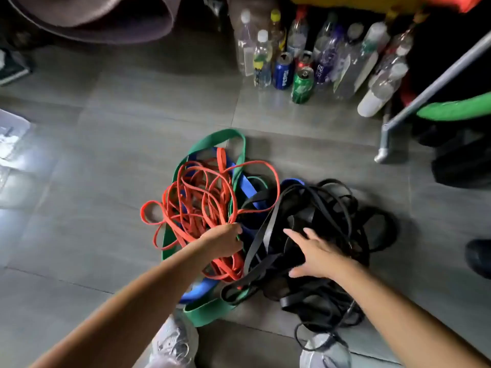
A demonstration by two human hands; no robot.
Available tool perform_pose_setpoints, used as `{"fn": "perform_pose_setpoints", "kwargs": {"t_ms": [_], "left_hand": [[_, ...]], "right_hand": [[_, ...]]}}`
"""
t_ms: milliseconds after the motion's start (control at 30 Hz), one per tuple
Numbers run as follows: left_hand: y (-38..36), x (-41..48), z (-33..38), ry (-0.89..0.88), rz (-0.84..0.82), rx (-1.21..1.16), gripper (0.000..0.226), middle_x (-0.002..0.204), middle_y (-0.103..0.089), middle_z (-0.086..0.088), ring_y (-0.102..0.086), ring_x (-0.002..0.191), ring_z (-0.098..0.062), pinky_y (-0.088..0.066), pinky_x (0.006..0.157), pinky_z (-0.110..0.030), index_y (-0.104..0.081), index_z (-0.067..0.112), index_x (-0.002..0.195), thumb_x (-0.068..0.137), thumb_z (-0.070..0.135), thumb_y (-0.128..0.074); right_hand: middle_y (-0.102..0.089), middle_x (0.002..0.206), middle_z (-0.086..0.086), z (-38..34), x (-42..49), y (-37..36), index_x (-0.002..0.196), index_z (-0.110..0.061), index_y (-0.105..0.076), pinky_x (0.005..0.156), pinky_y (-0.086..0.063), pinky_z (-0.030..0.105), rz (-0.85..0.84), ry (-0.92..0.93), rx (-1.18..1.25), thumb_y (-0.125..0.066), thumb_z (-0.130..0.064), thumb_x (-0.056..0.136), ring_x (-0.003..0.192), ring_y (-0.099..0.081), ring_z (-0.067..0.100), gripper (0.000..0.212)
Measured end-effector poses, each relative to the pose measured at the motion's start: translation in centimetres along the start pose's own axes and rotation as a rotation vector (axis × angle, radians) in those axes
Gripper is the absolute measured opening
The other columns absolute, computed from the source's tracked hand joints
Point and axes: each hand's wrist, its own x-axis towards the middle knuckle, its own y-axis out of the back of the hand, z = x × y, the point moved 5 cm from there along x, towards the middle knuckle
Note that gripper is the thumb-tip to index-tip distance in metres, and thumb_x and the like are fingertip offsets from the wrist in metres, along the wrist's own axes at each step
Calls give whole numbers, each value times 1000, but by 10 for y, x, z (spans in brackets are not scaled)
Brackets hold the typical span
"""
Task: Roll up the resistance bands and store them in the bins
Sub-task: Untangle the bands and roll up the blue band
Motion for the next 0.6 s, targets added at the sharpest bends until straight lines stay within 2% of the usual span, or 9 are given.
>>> {"fn": "perform_pose_setpoints", "kwargs": {"t_ms": [100, 200, 267, 333, 400, 433, 500, 600], "left_hand": [[-19, 15, -10, -40, 17, 95, 40, 106, -65, -10, -65, 87, -26, -54, 73, -38, -47, 13, 130, 91, 19, -49], [-47, 26, -19, -70, 35, 101, 55, 126, -57, -9, -60, 104, -29, -52, 81, -35, -36, 20, 141, 88, 25, -51], [-67, 39, -22, -118, 65, 91, 62, 135, -51, -7, -54, 116, -29, -48, 89, -35, -30, 25, 144, 87, 31, -54], [-82, 54, -23, -152, 103, 31, 65, 138, -50, -6, -50, 122, -28, -45, 95, -34, -30, 27, 144, 85, 31, -55], [-97, 61, -21, -163, 95, -36, 67, 138, -50, -7, -50, 123, -27, -44, 97, -33, -31, 25, 144, 81, 24, -55], [-101, 64, -21, -165, 104, -65, 66, 137, -51, -8, -51, 121, -27, -44, 96, -32, -33, 24, 142, 80, 21, -54], [-101, 70, -23, -154, 163, -133, 58, 126, -58, -11, -57, 111, -30, -45, 86, -28, -36, 21, 137, 81, 20, -52], [-97, 73, -28, -143, 200, -178, 37, 108, -64, -14, -60, 97, -35, -44, 74, -30, -47, 15, 121, 85, 20, -50]], "right_hand": [[22, 153, 19, -14, 23, -40, 145, -43, 10, 104, -35, 49, -87, 10, -204, -76, -58, 63, 139, -23, 39, 120], [28, 150, 24, -16, 44, -93, 142, -33, 26, 107, -22, 58, -62, -12, -260, -76, -65, 53, 140, -14, 44, 139], [26, 149, 26, -9, 58, -119, 143, -28, 24, 106, -18, 60, 10, -63, -294, -79, -59, 53, 138, -14, 46, 140], [13, 151, 28, -7, 66, -127, 146, -29, 10, 102, -28, 53, 154, -63, -364, -74, -45, 69, 131, -24, 44, 116], [-13, 147, 26, -1, 70, -121, 147, -34, -4, 91, -41, 45, 267, -38, -399, -53, -22, 88, 120, -37, 40, 77], [-27, 139, 23, 4, 71, -114, 146, -35, -9, 84, -46, 42, 303, -24, -411, -45, -15, 92, 113, -43, 38, 68], [-42, 121, 16, 10, 75, -99, 141, -36, -20, 72, -49, 37, 327, 16, -399, -40, -10, 91, 101, -54, 35, 60], [-52, 104, 8, 24, 70, -83, 129, -36, -34, 63, -40, 33, 326, 11, -271, -45, -9, 86, 88, -62, 31, 52]]}}
